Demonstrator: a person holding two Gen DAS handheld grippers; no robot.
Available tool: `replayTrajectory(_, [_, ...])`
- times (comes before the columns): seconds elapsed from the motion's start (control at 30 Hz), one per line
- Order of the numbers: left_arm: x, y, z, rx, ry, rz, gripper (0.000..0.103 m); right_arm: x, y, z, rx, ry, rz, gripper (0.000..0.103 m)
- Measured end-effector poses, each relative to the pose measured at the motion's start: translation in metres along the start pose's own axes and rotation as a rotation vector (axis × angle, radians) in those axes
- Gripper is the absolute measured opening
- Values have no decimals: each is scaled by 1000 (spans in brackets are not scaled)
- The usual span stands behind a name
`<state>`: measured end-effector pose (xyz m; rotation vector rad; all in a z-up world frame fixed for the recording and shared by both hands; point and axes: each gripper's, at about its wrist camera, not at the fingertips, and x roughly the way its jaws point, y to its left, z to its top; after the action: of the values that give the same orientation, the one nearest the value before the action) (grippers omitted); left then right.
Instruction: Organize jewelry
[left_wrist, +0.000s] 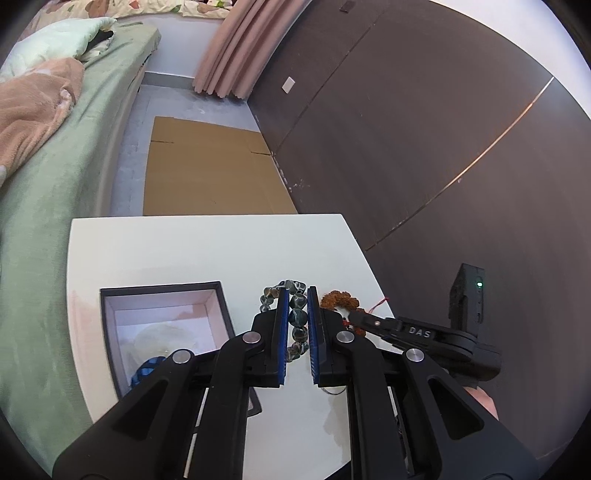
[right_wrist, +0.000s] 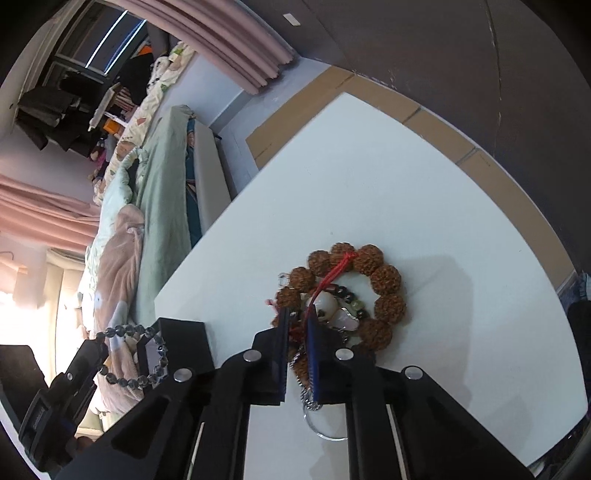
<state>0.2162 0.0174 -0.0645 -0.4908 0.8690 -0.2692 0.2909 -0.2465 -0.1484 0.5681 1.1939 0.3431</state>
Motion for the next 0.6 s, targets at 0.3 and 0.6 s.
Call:
replayTrajectory(0.3, [-23,9,1,-7,-30,12,10,-29,37,-11,-118,-77,73,5])
replayTrajectory(0.6, [-40,31,-1,-32,-34,45,11,-42,81,-28,-236,-122,164,5])
